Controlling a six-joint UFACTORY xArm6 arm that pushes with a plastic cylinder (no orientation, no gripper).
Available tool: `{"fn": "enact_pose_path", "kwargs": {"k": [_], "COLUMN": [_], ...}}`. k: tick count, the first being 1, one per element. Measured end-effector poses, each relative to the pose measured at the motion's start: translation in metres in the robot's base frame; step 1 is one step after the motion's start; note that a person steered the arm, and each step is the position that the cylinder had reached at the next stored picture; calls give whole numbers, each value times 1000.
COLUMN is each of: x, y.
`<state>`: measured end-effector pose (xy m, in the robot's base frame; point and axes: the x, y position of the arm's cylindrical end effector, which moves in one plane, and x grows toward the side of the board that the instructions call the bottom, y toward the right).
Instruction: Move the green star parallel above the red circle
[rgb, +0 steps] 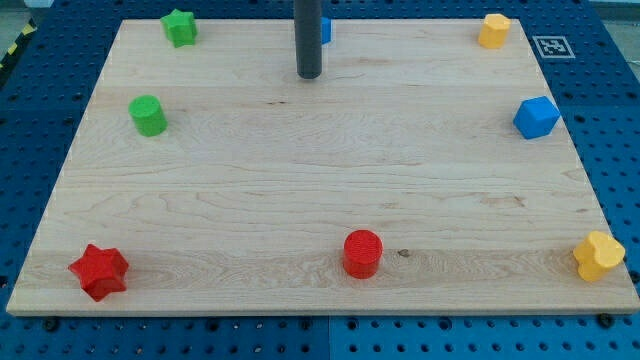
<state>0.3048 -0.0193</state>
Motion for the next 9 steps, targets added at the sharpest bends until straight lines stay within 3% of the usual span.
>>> {"fn": "enact_pose_path", "kwargs": {"k": [2, 6, 7, 8, 9], "x": [1, -7, -36, -92, -113], "y": [-18, -181, -247, -255, -250]}}
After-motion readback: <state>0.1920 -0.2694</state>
